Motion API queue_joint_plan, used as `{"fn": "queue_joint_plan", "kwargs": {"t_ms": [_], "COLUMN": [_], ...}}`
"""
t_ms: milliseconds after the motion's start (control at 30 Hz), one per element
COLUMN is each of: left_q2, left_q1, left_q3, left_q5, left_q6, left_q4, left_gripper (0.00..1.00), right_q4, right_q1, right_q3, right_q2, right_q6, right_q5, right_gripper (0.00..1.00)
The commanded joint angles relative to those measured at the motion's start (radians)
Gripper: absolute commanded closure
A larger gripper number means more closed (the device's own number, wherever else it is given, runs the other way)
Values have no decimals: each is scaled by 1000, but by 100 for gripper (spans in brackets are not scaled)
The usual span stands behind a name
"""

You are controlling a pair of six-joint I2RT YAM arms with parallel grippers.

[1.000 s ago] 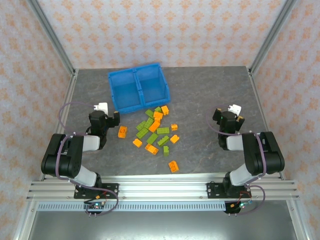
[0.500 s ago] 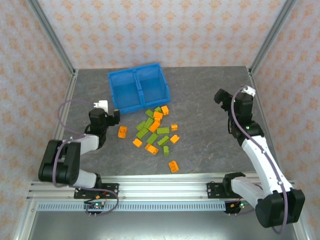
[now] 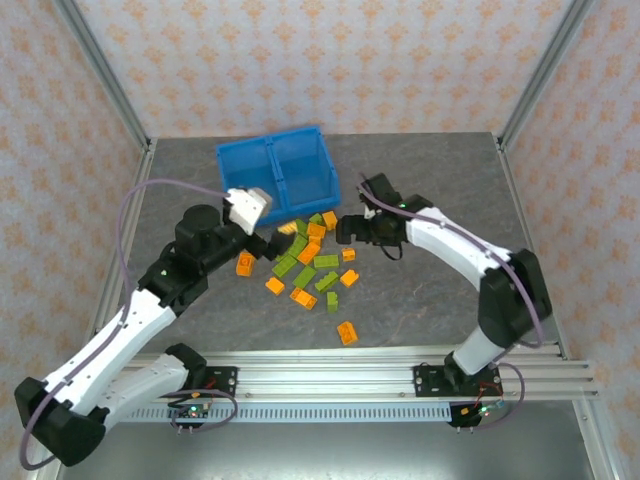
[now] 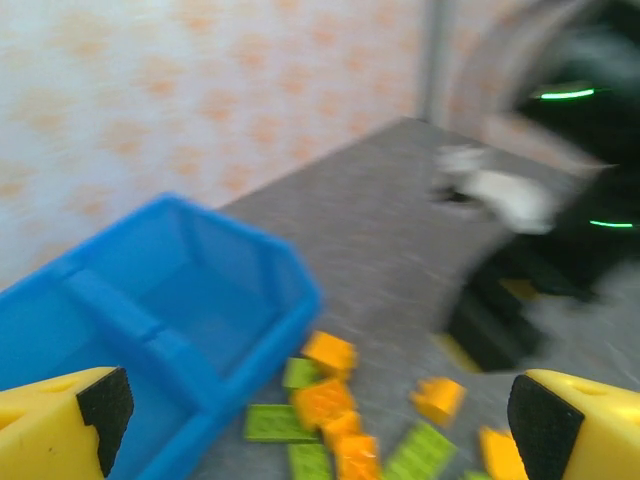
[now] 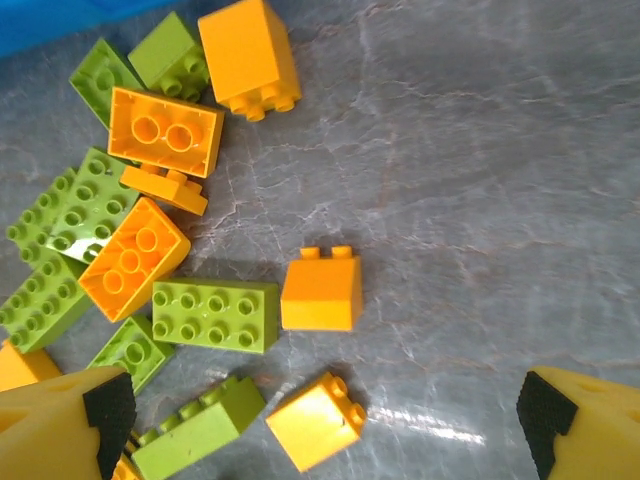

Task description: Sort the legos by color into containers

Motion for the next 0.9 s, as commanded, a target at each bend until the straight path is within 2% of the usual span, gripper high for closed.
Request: {"fn": "queue_joint_plan", "kwargs": {"t_ms": [0,67,133,267,367,567,867], "left_q2": [-30,-42,-62,-120,-134,-73,-111], "left_q1": [-64,-84,-88,-89,-89,-89,-88], "left_q3": [118,149,144,29,-49,-57,-109], "left_q5": [155,185,184,134,136,181,164], "left_q6": [227,320,389,430,450,489,512], "left_q4": [-411,-524,-585,-502,-428,-468,-420], "left_gripper": [0,0,0,0,0,0,0], "right_q4": [35,71,82,123,135,111,99], "right_q1": [7,7,7,7,7,7,7], "right_q3": [76,124,190,267,312,394,424], "right_q2": [84,154,227,329,391,486,539], "right_q6": [-33,-49,-65,-63,-75,-73,-62], "right_q5": [35,46,47,90,71,64,24], "right_gripper": [4,19,26,30,32,39,43]}}
